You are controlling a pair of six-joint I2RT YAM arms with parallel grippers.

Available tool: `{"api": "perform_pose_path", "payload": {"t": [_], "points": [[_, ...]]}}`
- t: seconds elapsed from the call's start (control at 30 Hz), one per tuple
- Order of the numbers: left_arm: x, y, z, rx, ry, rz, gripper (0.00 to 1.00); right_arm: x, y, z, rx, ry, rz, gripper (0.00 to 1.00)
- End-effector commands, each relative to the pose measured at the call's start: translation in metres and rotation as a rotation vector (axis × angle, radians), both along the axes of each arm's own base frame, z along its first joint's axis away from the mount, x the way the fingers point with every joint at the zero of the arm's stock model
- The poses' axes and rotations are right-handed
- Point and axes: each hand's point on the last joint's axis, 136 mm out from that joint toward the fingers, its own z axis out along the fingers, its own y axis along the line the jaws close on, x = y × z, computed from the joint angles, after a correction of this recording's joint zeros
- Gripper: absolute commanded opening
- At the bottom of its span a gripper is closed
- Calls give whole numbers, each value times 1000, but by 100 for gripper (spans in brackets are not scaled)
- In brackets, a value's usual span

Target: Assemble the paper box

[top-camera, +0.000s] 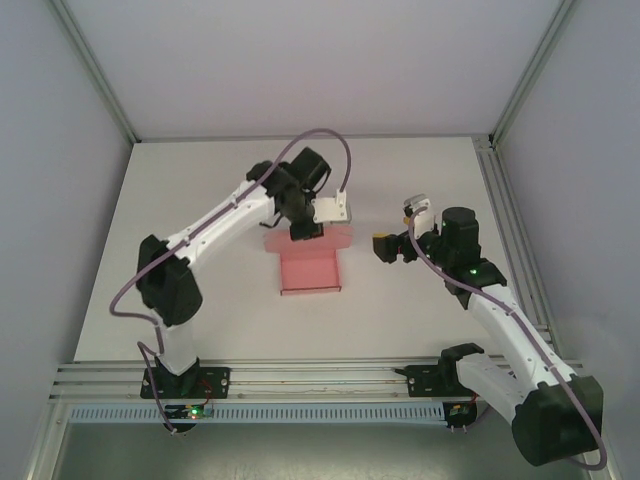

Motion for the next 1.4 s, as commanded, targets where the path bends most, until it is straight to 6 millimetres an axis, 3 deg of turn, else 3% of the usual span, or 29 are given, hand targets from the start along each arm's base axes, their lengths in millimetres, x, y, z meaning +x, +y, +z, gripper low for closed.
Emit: {"api": "perform_pose_path", "payload": {"t": [0.0,0.07,0.23,0.3,0.43,0.53,0.67,0.77,0.83,0.93,1.0,1.07,1.13,1.23,1.37], "points": [[-25,2,2,2,100,-183,4,-12,20,-5,-10,-16,173,97],[-22,0,5,-8,74,-183,12,-9,20,-9,-45,-18,177,97],[-19,5,18,-43,-24,-143,80,0,24,-17,-172,-72,208,98],[-9,15,21,-44,-98,-52,100,0,31,-22,-227,-93,277,98],[19,62,13,-20,-203,207,100,11,37,-30,-289,-51,310,95],[21,93,1,-54,-149,328,100,15,47,-38,-313,-6,337,92],[24,100,-25,-67,-137,337,100,10,68,-52,-350,23,412,90],[33,98,-33,-78,-100,364,96,22,73,-60,-372,66,373,84],[41,98,-37,-70,-84,384,86,29,75,-63,-389,97,351,78],[47,95,-44,-57,-50,395,64,38,75,-63,-397,115,317,60],[47,92,-47,-64,-21,393,50,42,74,-62,-406,117,297,42],[47,90,-47,-77,-11,398,29,45,73,-61,-415,121,271,21],[47,88,-45,-85,-12,408,13,45,74,-60,-417,132,268,8],[46,86,-39,-112,-12,423,10,45,77,-58,-427,132,249,0],[62,83,-23,-157,-84,536,9,53,80,-48,-437,114,157,0]]}}
